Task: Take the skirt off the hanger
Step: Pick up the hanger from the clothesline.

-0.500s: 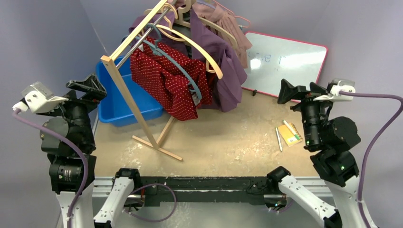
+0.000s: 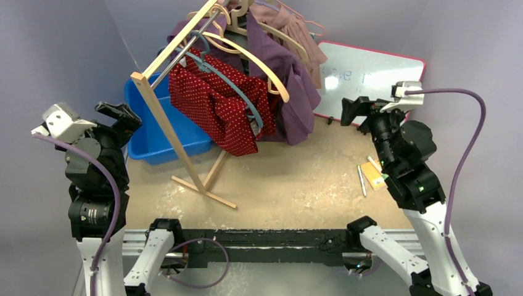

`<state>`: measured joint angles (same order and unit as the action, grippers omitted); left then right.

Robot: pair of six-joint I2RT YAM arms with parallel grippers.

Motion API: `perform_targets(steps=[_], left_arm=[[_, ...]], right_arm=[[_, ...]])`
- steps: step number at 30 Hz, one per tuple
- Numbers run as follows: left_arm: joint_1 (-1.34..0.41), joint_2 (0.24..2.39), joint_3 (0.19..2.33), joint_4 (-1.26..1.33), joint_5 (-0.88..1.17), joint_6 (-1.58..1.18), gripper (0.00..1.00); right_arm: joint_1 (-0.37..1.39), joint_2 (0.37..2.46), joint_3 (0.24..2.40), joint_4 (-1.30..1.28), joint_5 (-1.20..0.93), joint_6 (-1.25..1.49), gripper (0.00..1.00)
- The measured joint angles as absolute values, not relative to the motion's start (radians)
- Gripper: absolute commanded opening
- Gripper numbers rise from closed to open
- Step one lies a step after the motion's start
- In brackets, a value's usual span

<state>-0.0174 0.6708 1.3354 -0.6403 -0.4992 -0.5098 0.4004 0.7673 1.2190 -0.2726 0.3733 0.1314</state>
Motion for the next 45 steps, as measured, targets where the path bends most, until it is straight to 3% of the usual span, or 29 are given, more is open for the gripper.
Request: perform_targets(steps=[8,20,26,35,41,45], left_arm=[[-0.013,0.669,1.277,-0.698,-0.499,-0.525,0.97],[-0.007,0.654,1.223,-0.727,-0.479,-0.532,0.97],[-0.007,0.649,1.162,-0.719,-0.467,-0.538,0.98],[-0.007,0.649,1.069,-0.716,-0.459,-0.558,0.98],[-0.007,0.648,1.053,-0.712,-0.449,-0.566,0.99],[-0.007,0.649,1.052,-0.712,-0.455,-0.565,0.99]], right_arm=[[0.389,0.803,1.219,-0.260,0.134,0.165,0.99],[0.387,0.991,1.224,-0.087,-0.458,0.281,0.96],[0.445,1.028,1.224,0.020,-0.619,0.323,0.96],[0.605,1.123,1.270,0.043,-0.590,0.310,0.93],[0.648,1.193,1.347,0.036,-0.497,0.291,0.79],[0.693,1.259,1.436,0.022,-0.398,0.276,0.78]])
